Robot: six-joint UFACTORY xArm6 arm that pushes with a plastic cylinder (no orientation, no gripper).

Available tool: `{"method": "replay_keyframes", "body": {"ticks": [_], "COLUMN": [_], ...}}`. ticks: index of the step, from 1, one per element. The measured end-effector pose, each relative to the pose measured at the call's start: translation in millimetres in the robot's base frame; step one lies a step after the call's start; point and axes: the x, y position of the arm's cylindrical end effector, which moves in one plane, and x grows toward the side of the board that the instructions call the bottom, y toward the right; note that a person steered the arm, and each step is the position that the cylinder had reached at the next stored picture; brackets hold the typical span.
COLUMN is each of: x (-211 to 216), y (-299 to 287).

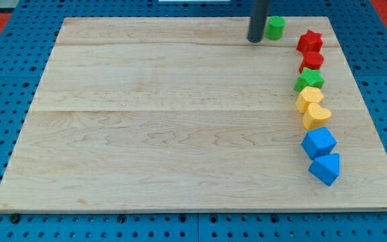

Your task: Move the green circle above the red star

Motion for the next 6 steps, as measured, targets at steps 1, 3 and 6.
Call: {"method": "replay_keyframes", "body": {"ticks": [1, 3, 6], "x": [-24, -14, -3], "y": [0, 53, 84]}}
